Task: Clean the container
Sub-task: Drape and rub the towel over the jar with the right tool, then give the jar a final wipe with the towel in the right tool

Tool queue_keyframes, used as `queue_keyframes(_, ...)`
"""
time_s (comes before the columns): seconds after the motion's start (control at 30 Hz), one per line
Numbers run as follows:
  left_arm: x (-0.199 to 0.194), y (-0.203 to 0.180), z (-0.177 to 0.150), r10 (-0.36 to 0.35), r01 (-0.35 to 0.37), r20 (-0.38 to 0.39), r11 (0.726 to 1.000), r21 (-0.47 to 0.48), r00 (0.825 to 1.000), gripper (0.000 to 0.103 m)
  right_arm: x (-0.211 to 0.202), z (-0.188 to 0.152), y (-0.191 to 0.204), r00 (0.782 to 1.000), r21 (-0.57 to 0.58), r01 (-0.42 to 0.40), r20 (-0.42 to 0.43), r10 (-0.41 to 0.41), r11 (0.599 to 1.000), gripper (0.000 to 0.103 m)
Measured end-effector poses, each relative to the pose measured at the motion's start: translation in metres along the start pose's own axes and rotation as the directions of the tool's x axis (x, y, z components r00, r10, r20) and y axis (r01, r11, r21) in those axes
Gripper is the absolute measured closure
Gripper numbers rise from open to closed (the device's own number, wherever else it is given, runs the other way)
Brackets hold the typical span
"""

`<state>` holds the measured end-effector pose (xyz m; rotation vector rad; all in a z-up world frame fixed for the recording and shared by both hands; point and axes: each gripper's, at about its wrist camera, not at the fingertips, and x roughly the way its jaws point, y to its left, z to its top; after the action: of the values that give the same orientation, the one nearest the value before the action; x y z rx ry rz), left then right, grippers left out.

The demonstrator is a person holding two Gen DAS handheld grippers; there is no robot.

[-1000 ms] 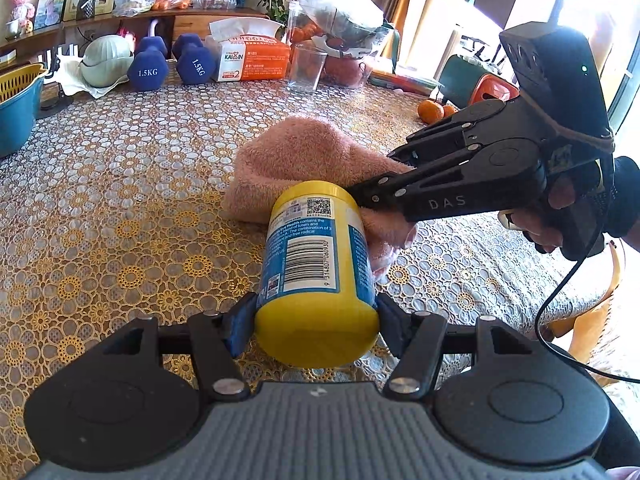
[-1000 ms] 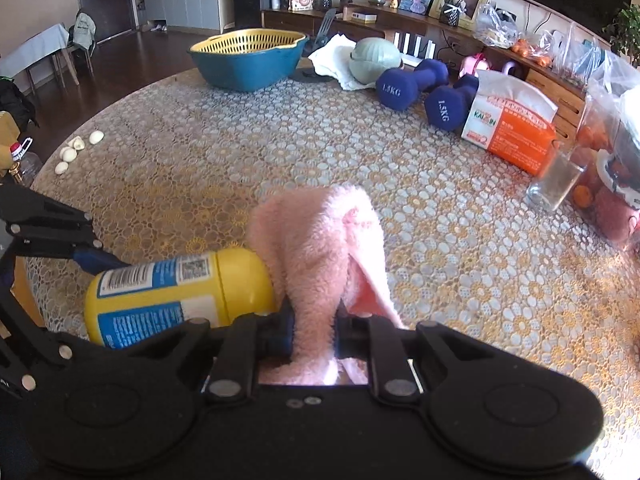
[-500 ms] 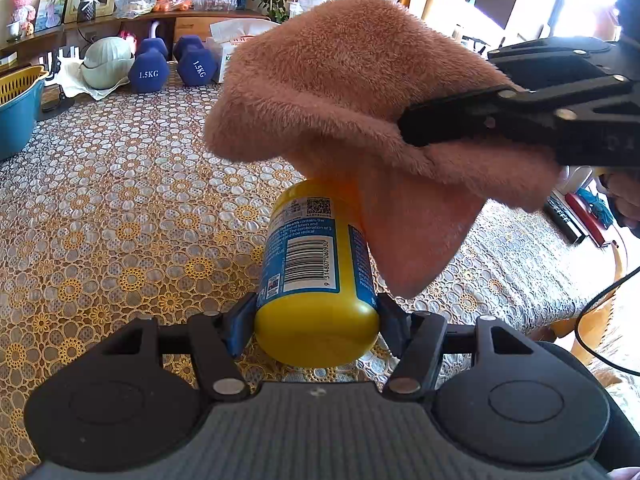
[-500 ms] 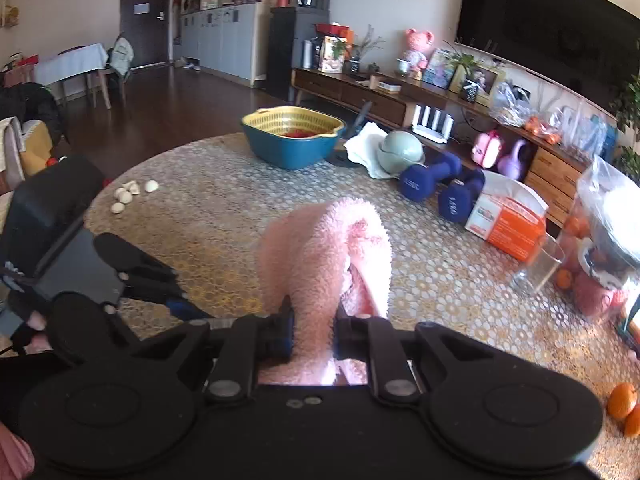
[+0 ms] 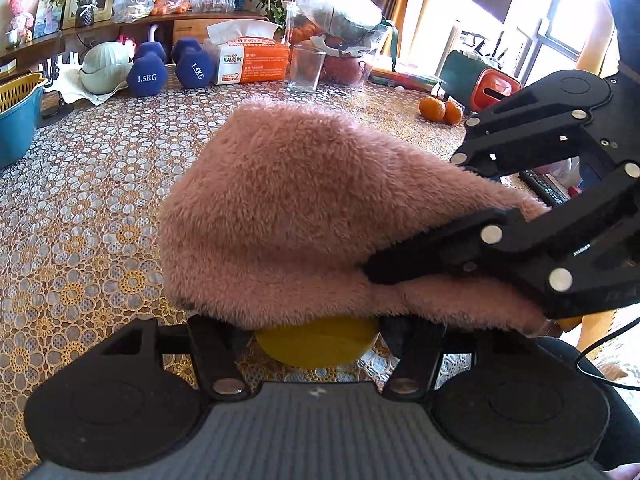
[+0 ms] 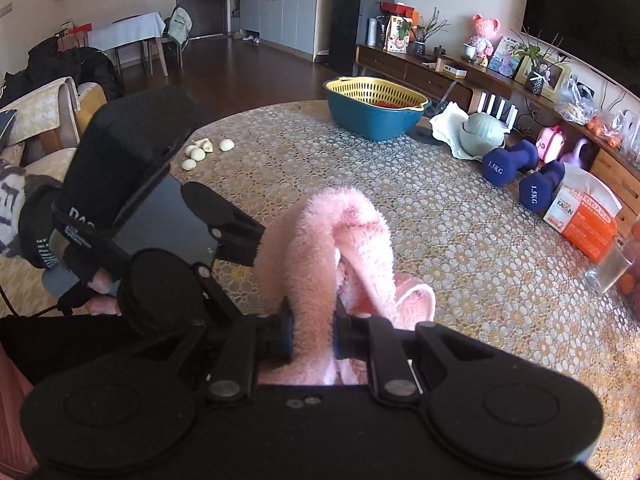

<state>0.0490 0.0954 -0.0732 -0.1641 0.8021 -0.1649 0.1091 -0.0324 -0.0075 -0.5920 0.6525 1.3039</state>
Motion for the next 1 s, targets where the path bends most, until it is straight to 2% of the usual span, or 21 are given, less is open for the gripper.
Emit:
queue_keyframes(0.3, -0.001, 0.0, 0.001, 0.002, -0.002, 0.009, 1.0, 0.007, 1.0, 0.04, 0.007, 0.0, -0.033, 0.997, 0.07, 0.072, -0.007, -0.072, 0.995, 0.087)
queue_keyframes(0.67, 0.006, 0.01, 0.02, 0.014, -0.015, 0.029, 0.999, 0.04, 0.999, 0.04, 0.025, 0.007, -0.071, 0.99, 0.128, 0.141, -0.038, -0.137, 0.982, 0.087)
queue_keyframes(0.83, 0.006, 0.014, 0.021, 0.004, -0.005, 0.029, 0.999, 0.035, 1.0, 0.04, 0.03, 0.002, -0.087, 0.991, 0.191, 0.135, -0.04, -0.129, 0.972, 0.087)
queue_keyframes(0.93, 0.008, 0.015, 0.02, -0.002, 0.001, 0.023, 0.999, 0.033, 1.0, 0.04, 0.033, -0.002, -0.094, 0.986, 0.214, 0.167, -0.051, -0.16, 0.962, 0.086)
queue_keyframes(1.0, 0.01, 0.016, 0.017, -0.002, 0.002, 0.014, 0.999, 0.034, 1.0, 0.04, 0.036, -0.007, -0.103, 0.987, 0.259, 0.162, -0.058, -0.152, 0.952, 0.086)
